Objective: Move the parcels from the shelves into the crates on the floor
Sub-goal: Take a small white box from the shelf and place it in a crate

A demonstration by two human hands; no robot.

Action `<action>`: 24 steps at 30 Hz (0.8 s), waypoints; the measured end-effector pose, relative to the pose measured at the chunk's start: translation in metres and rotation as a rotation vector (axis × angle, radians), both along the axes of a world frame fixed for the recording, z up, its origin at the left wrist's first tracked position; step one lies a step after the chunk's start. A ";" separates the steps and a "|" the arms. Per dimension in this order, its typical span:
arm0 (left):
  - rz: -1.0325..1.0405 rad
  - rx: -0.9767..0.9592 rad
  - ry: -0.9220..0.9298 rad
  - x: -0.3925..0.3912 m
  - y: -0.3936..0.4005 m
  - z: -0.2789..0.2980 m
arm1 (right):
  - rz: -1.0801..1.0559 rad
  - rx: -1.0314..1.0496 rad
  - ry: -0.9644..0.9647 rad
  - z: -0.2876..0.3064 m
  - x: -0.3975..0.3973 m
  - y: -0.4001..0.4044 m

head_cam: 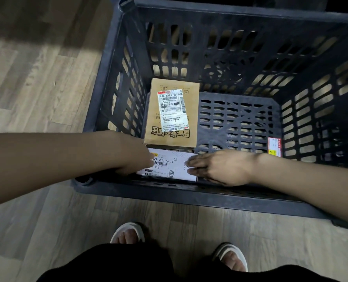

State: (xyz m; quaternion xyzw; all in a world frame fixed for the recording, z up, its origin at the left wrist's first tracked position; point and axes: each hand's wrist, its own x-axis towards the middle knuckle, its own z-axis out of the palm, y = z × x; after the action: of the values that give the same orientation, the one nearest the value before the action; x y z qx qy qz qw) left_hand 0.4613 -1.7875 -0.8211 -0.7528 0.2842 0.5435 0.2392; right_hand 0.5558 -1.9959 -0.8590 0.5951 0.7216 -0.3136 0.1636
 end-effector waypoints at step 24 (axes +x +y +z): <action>0.337 -0.064 -0.123 -0.008 -0.004 0.032 | -0.537 -0.173 -0.036 0.045 -0.016 0.024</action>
State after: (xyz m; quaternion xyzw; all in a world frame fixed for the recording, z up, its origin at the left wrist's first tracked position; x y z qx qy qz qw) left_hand 0.4536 -1.7915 -0.7892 -0.8287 0.1562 0.5196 0.1375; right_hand 0.5397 -1.9721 -0.8136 0.7544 0.5056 -0.3954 0.1377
